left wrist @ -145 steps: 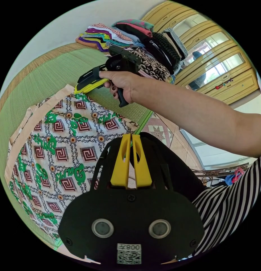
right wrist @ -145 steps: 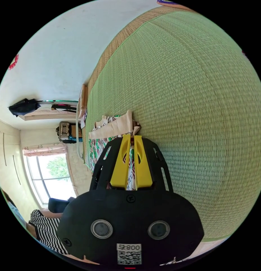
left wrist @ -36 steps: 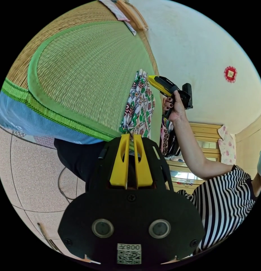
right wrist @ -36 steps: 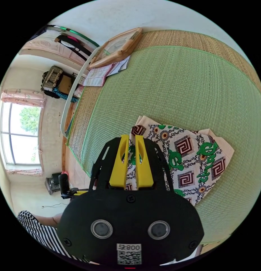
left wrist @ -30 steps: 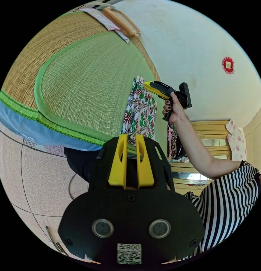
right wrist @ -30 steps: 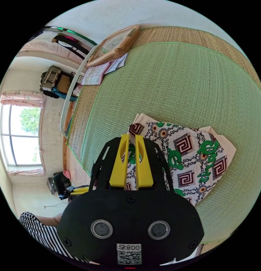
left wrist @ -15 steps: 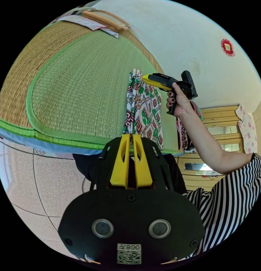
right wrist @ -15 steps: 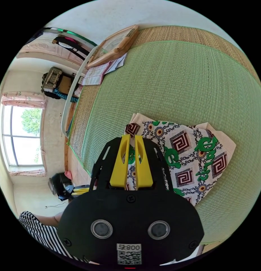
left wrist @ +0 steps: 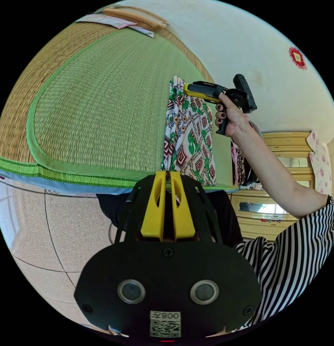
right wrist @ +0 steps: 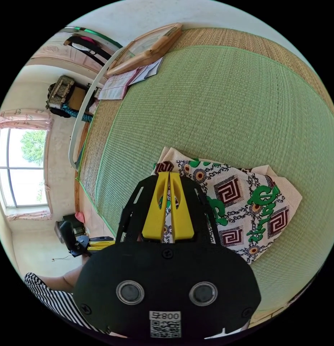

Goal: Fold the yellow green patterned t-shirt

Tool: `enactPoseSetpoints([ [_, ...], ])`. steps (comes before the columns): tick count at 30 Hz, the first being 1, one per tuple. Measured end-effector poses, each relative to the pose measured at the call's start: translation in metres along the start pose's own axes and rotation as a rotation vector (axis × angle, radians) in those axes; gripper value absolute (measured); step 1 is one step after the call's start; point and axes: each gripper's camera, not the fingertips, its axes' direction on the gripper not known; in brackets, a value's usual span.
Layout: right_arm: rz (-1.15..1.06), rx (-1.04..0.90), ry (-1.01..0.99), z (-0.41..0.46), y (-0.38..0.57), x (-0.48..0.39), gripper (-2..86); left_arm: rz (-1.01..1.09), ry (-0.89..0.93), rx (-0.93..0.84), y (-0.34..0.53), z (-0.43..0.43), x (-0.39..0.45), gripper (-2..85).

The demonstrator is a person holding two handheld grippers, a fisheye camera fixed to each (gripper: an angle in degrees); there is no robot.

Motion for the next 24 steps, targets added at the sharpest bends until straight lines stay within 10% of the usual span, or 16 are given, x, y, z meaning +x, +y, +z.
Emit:
enactPoseSetpoints([
  [24, -0.041, -0.096, -0.075, -0.049, 0.301, 0.019, 0.2, 0.085, -0.251, 0.007, -0.008, 0.158, 0.012, 0.4],
])
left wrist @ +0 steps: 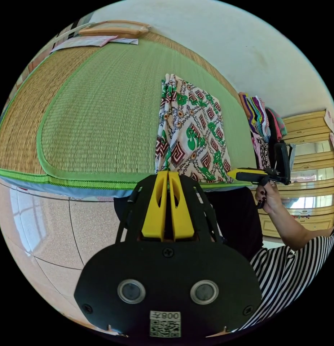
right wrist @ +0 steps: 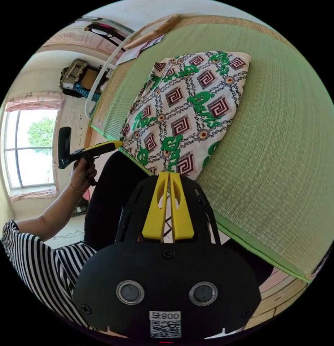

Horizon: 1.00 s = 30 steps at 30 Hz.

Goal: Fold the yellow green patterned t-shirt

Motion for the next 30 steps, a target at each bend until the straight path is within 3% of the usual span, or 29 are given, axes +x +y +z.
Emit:
enactPoseSetpoints([
  [13, -0.045, 0.049, 0.016, -0.002, 0.059, -0.025, 1.7, -0.008, -0.021, 0.034, -0.002, 0.09, 0.012, 1.5],
  [21, -0.145, 0.003, 0.199, 0.02, 0.075, -0.073, 4.8, 0.086, 0.011, -0.011, -0.014, 0.169, 0.033, 2.7],
  [30, -0.149, -0.003, 0.186, 0.029, 0.101, -0.077, 1.5, 0.19, -0.09, -0.168, -0.04, 0.284, 0.055, 1.5],
])
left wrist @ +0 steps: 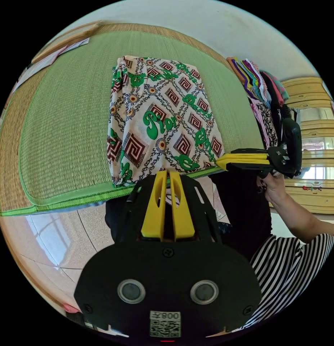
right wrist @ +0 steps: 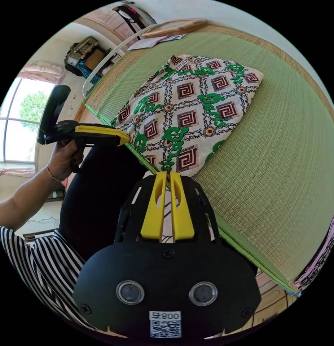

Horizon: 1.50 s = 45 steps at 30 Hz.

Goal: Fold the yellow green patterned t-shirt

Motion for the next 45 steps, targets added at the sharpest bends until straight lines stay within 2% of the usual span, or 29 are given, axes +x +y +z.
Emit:
enactPoseSetpoints([
  [14, -0.118, 0.018, 0.195, -0.005, 0.035, -0.049, 0.9, 0.079, -0.041, -0.052, -0.028, 0.13, 0.016, 0.6],
  [21, -0.083, 0.088, 0.231, -0.019, 0.056, -0.049, 0.6, 0.075, -0.027, -0.067, -0.031, 0.184, 0.017, 0.5],
  [24, -0.038, 0.089, 0.158, -0.033, 0.061, -0.035, 0.5, 0.029, 0.012, -0.062, -0.029, 0.202, 0.006, 0.5],
  [27, 0.006, 0.073, 0.035, -0.051, 0.067, -0.013, 0.5, 0.061, -0.064, -0.006, -0.015, 0.212, 0.017, 0.5],
  [38, 0.285, 0.216, -0.461, -0.123, 0.128, 0.104, 3.3, 0.47, -0.209, 0.034, -0.009, 0.303, 0.139, 2.4],
  [45, 0.361, 0.224, -0.589, -0.136, 0.144, 0.142, 6.6, 0.581, -0.274, -0.051, -0.006, 0.365, 0.166, 5.7],
])
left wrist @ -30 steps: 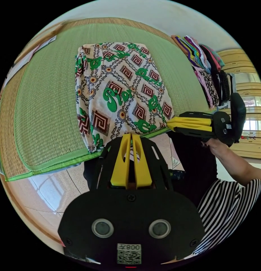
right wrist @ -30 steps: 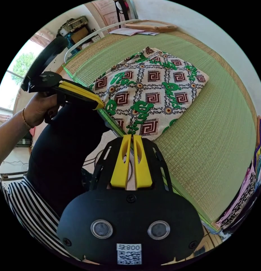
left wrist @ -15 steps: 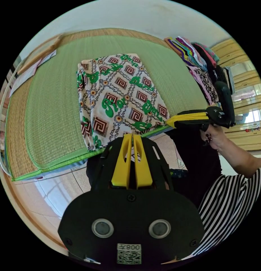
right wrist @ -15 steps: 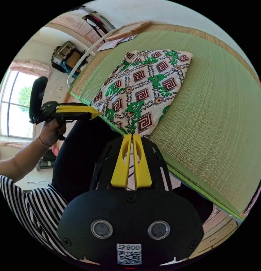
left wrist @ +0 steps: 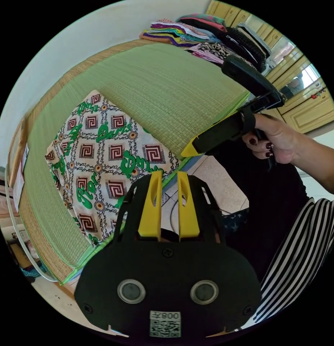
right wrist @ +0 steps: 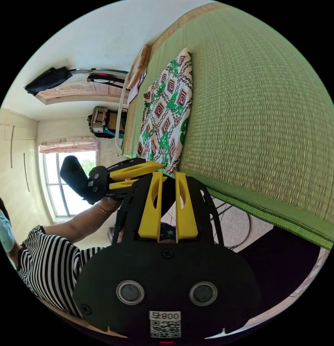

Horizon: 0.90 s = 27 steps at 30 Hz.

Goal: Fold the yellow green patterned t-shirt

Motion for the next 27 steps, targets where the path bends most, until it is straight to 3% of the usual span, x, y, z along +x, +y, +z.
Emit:
enactPoseSetpoints([
  [7, 0.06, 0.007, -0.05, -0.032, -0.003, 0.015, 7.9, 0.048, -0.126, -0.048, 0.004, 0.025, 0.021, 2.5],
  [17, 0.115, 0.002, -0.097, -0.055, -0.016, 0.02, 8.8, -0.072, 0.023, 0.031, 0.034, 0.0, -0.006, 1.3],
  [27, 0.163, 0.0, -0.177, -0.063, -0.03, 0.027, 6.7, -0.084, 0.038, 0.047, 0.061, -0.046, -0.027, 1.1],
])
